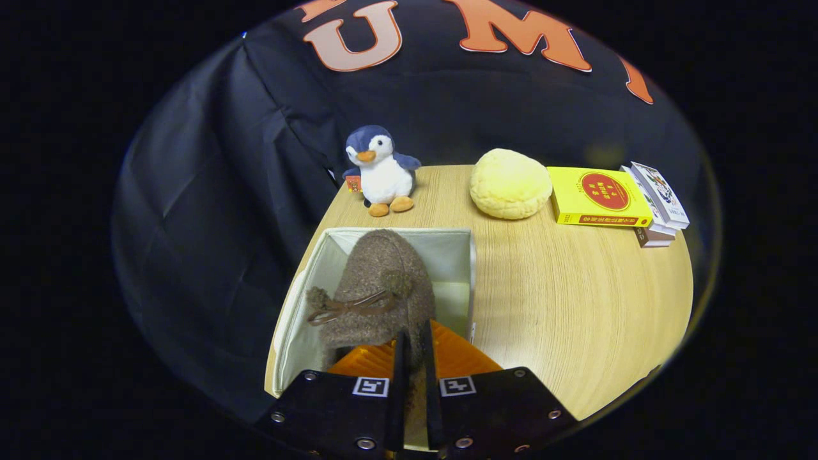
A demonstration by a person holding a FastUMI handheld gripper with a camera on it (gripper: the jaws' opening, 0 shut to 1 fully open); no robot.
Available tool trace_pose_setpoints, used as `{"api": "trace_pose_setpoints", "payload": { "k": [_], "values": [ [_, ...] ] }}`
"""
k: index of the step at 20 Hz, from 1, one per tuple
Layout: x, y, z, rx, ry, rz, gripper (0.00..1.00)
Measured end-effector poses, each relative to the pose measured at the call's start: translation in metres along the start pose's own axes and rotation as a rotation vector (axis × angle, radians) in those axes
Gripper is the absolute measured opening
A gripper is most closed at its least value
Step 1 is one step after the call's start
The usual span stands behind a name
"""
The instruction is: Open the storage box then place both shoes into the box .Put the left shoe in first, then the right shoe, with the right side of both shoes facing outward in a uniform manner.
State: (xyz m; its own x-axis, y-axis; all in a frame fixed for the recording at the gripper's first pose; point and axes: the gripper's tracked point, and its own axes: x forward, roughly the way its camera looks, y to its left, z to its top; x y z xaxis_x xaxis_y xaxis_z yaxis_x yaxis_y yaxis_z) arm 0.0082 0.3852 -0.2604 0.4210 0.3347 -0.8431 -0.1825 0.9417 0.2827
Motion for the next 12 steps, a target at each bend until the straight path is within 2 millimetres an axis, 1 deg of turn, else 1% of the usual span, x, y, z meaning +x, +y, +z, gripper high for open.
{"api": "trace_pose_setpoints", "payload": {
  "k": [1,2,6,8,9,12],
  "values": [
    [-0.002,0.005,0.004,0.000,-0.011,0.017,0.16],
    [-0.005,0.007,0.010,-0.005,-0.035,0.026,0.16],
    [-0.031,0.005,0.031,-0.022,-0.111,0.058,0.14],
    [-0.049,0.000,0.041,-0.022,-0.152,0.078,0.13],
    [-0.058,-0.005,0.047,-0.028,-0.179,0.082,0.17],
    [-0.094,-0.024,0.066,-0.055,-0.272,0.080,0.20]
  ]
}}
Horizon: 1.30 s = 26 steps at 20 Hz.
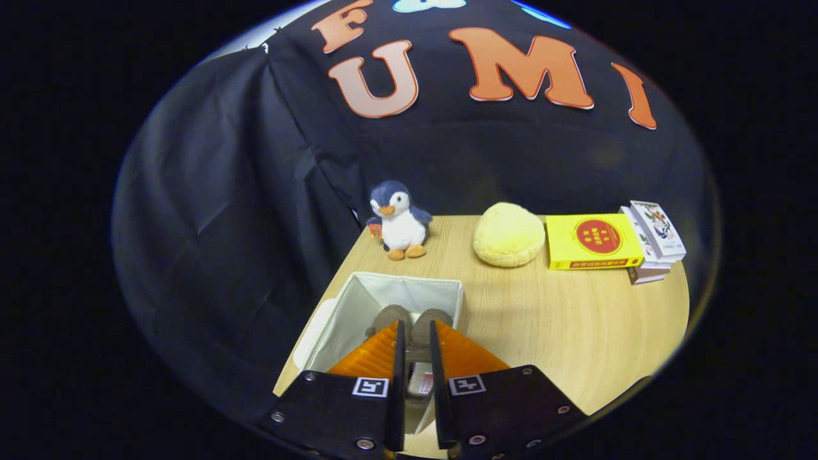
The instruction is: Open the storage box then place both shoes into the box .Put the left shoe in first, then the right shoe, with the right side of both shoes facing outward in a uniform manner.
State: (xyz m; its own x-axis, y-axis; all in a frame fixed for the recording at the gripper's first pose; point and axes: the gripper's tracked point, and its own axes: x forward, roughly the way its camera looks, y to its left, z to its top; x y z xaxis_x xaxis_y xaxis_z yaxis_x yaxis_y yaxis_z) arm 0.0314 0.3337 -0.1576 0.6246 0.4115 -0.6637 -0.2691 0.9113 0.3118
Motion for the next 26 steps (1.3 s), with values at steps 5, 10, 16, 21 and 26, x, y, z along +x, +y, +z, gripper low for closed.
{"api": "trace_pose_setpoints", "payload": {
  "k": [5,10,16,21,26],
  "values": [
    [-0.064,-0.037,0.042,-0.057,-0.161,-0.008,0.29],
    [-0.125,-0.079,0.071,-0.102,-0.299,-0.024,0.36],
    [-0.193,-0.149,0.105,-0.111,-0.493,-0.162,0.55],
    [-0.241,-0.190,0.122,-0.116,-0.639,-0.254,0.81],
    [-0.268,-0.215,0.131,-0.091,-0.720,-0.283,0.97]
  ]
}}
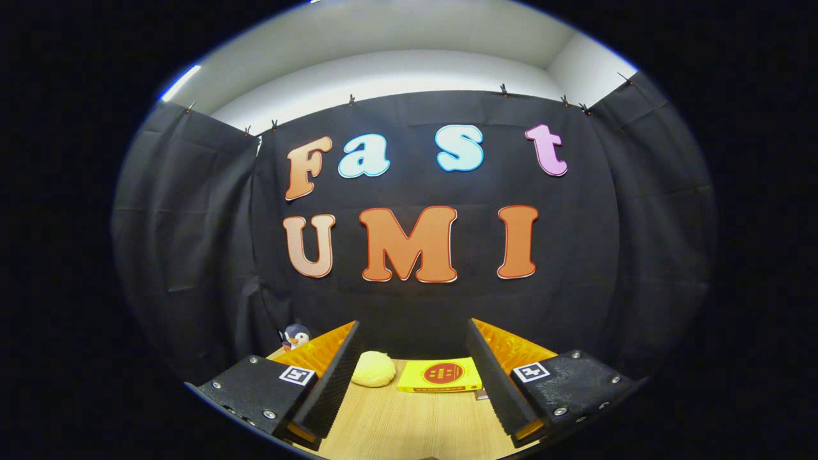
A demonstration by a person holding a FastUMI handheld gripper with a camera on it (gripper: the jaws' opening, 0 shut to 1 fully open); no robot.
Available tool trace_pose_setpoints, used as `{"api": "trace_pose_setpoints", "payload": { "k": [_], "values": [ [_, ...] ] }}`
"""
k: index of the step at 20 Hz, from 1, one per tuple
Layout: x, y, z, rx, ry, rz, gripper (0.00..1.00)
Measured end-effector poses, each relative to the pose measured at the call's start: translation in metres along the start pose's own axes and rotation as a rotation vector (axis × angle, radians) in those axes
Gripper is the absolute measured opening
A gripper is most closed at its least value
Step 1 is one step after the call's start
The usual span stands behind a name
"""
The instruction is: Open the storage box then place both shoes into the box .Put the left shoe in first, then the right shoe, with the right side of both shoes facing outward in a uniform manner.
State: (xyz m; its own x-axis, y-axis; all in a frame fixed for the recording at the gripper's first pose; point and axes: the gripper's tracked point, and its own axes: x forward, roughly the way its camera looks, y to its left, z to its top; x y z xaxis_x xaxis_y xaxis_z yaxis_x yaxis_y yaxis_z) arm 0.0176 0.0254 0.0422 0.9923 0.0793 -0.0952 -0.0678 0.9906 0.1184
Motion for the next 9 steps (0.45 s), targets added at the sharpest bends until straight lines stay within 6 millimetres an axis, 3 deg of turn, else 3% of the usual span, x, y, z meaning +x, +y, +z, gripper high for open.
{"api": "trace_pose_setpoints", "payload": {
  "k": [3,9],
  "values": [
    [-0.005,-0.010,0.008,-0.004,-0.042,-0.014,0.97],
    [-0.001,-0.010,0.022,0.002,-0.116,0.006,0.97]
  ]
}}
